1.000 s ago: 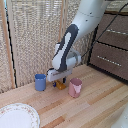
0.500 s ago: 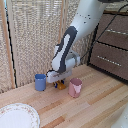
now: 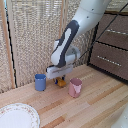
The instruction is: Caressingly guide your clamp towards the toast. Compassionately possess the toast with your clamp. Gradually tag the toast up from the worktable. Complaisantly, cruise the held-toasty-pillow to your white crockery. Last but notably, liberate the toast onto the shiny white tableware.
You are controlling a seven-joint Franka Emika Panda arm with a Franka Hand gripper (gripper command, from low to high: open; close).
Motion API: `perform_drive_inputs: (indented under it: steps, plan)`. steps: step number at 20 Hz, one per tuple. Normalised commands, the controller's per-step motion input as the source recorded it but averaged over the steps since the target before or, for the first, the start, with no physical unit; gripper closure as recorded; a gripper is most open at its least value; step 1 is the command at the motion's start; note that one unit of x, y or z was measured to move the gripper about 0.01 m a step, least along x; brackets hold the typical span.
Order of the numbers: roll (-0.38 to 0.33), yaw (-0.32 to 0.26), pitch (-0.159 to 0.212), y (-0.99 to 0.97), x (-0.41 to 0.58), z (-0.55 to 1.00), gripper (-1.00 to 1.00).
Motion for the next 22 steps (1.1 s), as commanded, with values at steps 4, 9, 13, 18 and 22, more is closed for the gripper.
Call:
perform_drive_inputs:
  steps: [4,9,13,18,22]
  plan:
    - [0.013,-0.019,0.087,0.05,0.000,0.98,1.00]
    - [0.103,-0.019,0.027,0.44,-0.192,0.78,1.00]
    - [0.098,-0.004,0.000,0.68,-0.309,0.62,1.00]
    - [0.037,-0.013,0.000,0.81,-0.165,0.43,1.00]
    - [-0.005,-0.013,-0.004,0.94,-0.051,0.11,1.00]
